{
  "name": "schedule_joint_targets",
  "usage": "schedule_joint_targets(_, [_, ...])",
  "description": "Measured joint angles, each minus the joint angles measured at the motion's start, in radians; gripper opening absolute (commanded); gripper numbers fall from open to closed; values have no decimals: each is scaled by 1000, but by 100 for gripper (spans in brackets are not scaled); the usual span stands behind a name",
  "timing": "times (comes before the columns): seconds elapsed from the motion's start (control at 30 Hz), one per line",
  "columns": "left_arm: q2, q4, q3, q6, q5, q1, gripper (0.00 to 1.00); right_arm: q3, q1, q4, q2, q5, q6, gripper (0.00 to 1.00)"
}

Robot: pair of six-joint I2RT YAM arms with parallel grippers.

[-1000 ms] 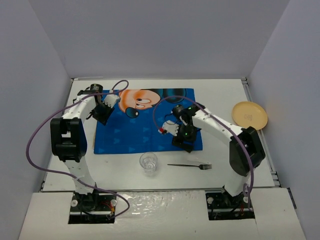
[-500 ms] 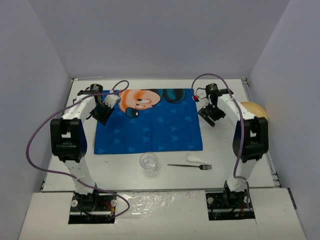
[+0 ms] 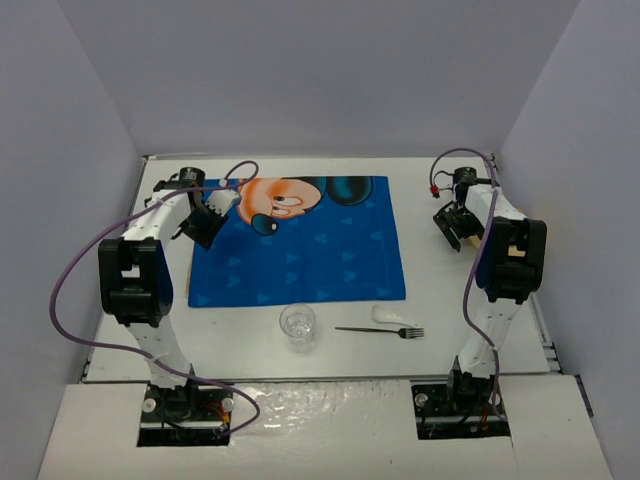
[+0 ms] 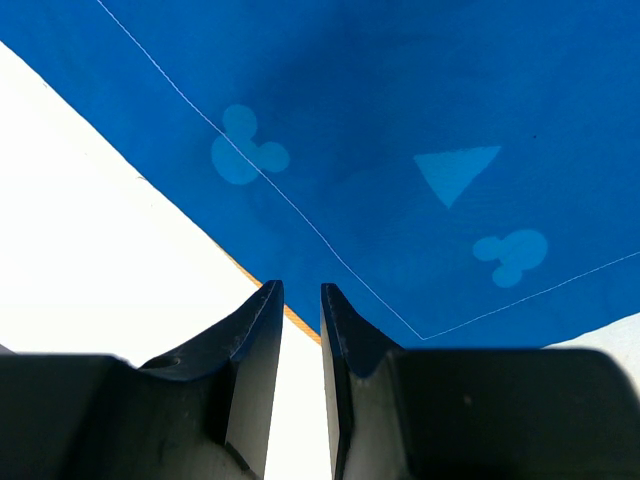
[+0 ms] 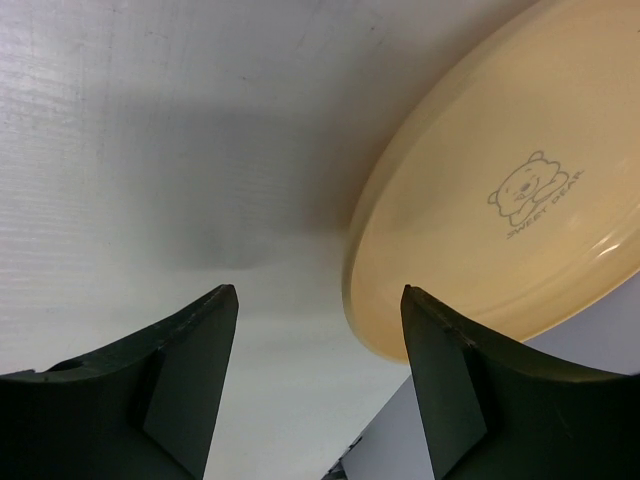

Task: Set the dinner table for one person

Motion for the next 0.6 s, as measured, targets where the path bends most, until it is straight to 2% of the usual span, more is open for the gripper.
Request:
schedule_joint_targets(0.2, [0, 1, 0, -1, 0, 0, 19, 0, -2, 27, 0, 9, 0, 62])
schedule_joint_targets(0.27, [0, 1, 0, -1, 0, 0, 19, 0, -2, 32, 0, 13, -3, 49])
schedule_joint_targets(0.37, [0, 3, 0, -2, 0, 0, 19, 0, -5, 40, 6, 18, -10, 15])
schedule_joint_targets(0.47, [0, 5, -1, -3, 0, 0, 19, 5, -18, 54, 45, 26, -14, 16])
schedule_joint_targets(0.53, [0, 10, -7, -3, 0, 0, 19, 19, -31, 56, 78, 39, -16, 5])
schedule_joint_targets(0.6, [0, 15, -18, -3, -3, 0, 19, 37, -45, 58, 90, 52, -22, 0])
